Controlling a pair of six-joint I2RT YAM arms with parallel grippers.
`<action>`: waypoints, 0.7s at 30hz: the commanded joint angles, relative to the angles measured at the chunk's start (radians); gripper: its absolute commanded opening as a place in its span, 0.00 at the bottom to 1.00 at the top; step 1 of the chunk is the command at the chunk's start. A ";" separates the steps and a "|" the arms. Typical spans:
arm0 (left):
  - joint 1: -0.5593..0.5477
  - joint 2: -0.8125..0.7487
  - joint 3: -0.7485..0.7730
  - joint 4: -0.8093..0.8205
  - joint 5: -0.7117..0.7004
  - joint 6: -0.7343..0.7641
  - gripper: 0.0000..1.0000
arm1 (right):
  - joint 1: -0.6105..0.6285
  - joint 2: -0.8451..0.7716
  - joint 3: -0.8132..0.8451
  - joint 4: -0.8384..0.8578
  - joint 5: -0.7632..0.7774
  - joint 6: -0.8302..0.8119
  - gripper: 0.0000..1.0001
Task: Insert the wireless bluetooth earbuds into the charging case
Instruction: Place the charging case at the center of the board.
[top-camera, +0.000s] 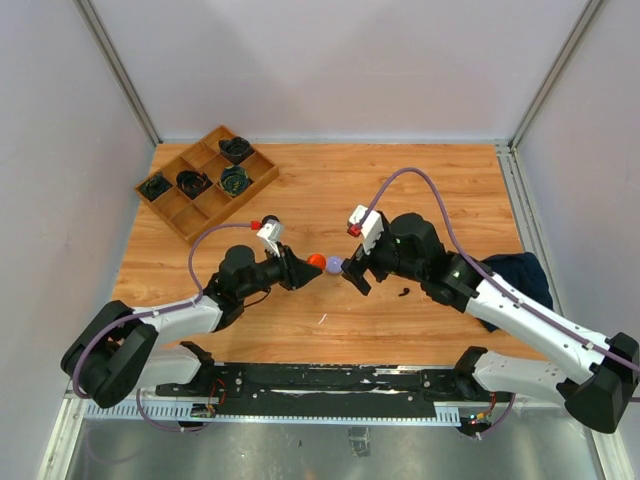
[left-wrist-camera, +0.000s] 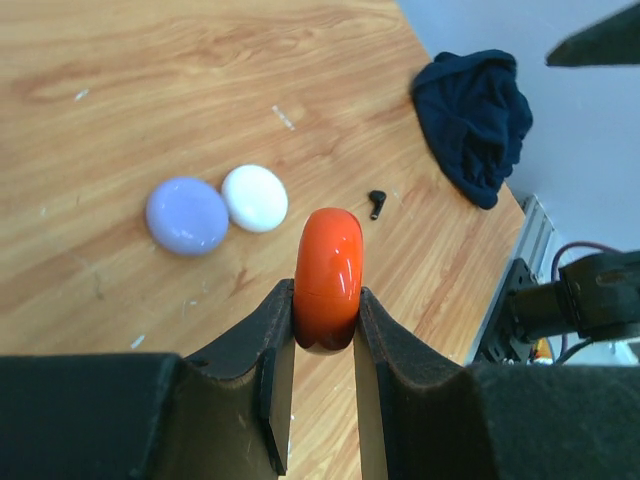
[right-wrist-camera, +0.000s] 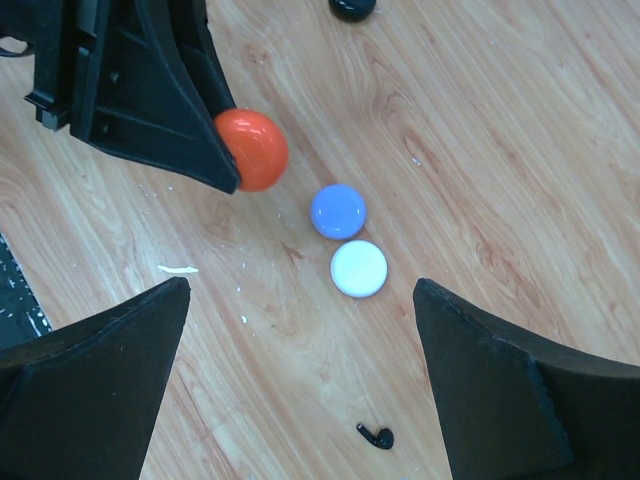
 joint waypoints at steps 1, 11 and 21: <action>-0.003 0.018 0.002 -0.110 -0.093 -0.129 0.00 | -0.012 -0.057 -0.089 0.117 0.085 0.054 0.95; -0.003 0.190 0.107 -0.238 -0.153 -0.211 0.06 | -0.014 -0.153 -0.278 0.313 0.141 0.081 0.96; -0.003 0.368 0.252 -0.347 -0.184 -0.233 0.15 | -0.022 -0.200 -0.346 0.373 0.169 0.084 0.96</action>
